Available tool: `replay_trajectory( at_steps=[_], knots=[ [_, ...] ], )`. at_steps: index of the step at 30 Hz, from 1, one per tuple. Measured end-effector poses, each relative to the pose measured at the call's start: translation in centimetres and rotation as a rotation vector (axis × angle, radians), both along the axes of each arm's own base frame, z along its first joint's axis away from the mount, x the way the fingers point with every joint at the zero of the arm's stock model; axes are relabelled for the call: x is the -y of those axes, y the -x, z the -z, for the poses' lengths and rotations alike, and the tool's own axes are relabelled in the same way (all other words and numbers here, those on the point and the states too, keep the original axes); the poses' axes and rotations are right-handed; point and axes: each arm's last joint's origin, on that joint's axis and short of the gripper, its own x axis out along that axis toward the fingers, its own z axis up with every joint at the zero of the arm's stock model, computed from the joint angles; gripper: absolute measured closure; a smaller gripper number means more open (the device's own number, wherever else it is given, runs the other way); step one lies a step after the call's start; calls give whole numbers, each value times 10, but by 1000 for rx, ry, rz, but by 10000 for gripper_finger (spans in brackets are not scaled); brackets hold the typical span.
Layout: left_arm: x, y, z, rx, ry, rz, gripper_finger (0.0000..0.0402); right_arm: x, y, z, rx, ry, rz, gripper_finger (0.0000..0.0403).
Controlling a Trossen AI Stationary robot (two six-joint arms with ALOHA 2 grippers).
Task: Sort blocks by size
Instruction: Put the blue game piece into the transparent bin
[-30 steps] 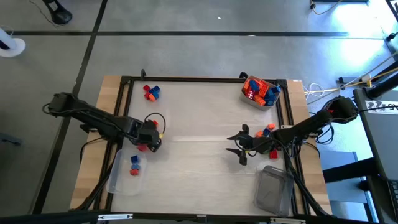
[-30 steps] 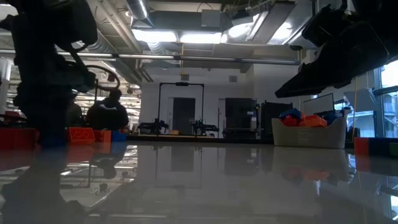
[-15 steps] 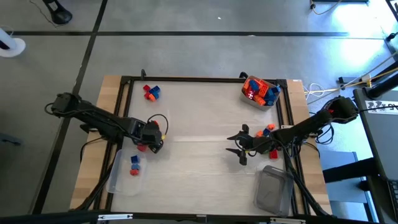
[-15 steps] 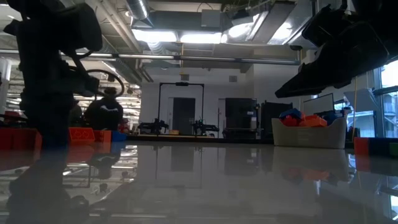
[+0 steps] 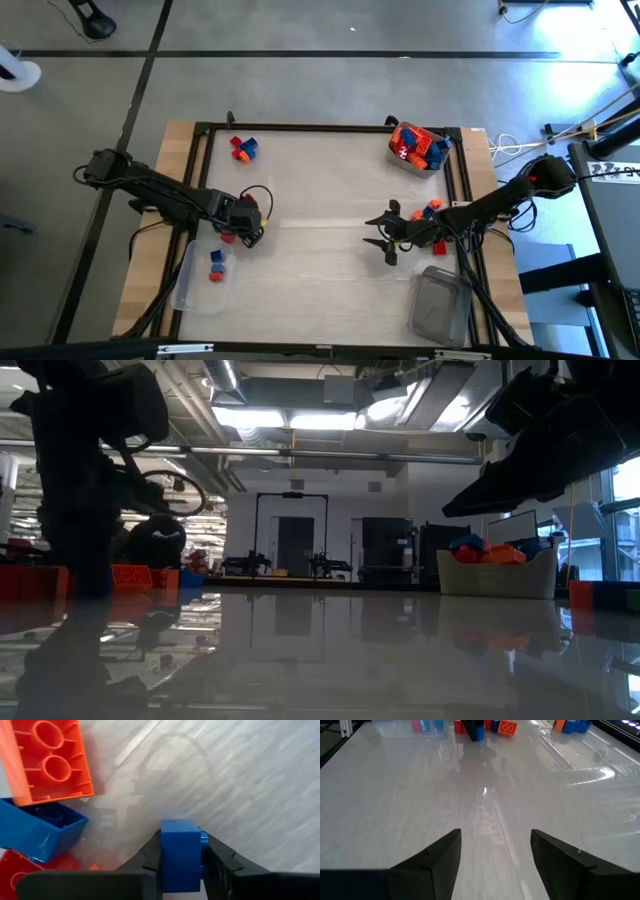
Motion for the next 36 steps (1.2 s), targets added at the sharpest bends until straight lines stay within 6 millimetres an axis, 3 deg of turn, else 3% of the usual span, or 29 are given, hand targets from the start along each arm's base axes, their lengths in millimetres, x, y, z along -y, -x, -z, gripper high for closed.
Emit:
replay_trajectory(
  at_steps=[12,21,25,36],
  knots=[
    [24,-22,-58,61,-13,94,324,0,0,0,0,0,0,166],
    [67,-13,-107,72,27,127,324,0,0,0,0,0,0,166],
    [88,1,-115,64,53,135,319,0,0,0,0,0,0,166],
    [135,42,-113,54,150,157,317,0,0,0,2,-12,6,166]
  ],
)
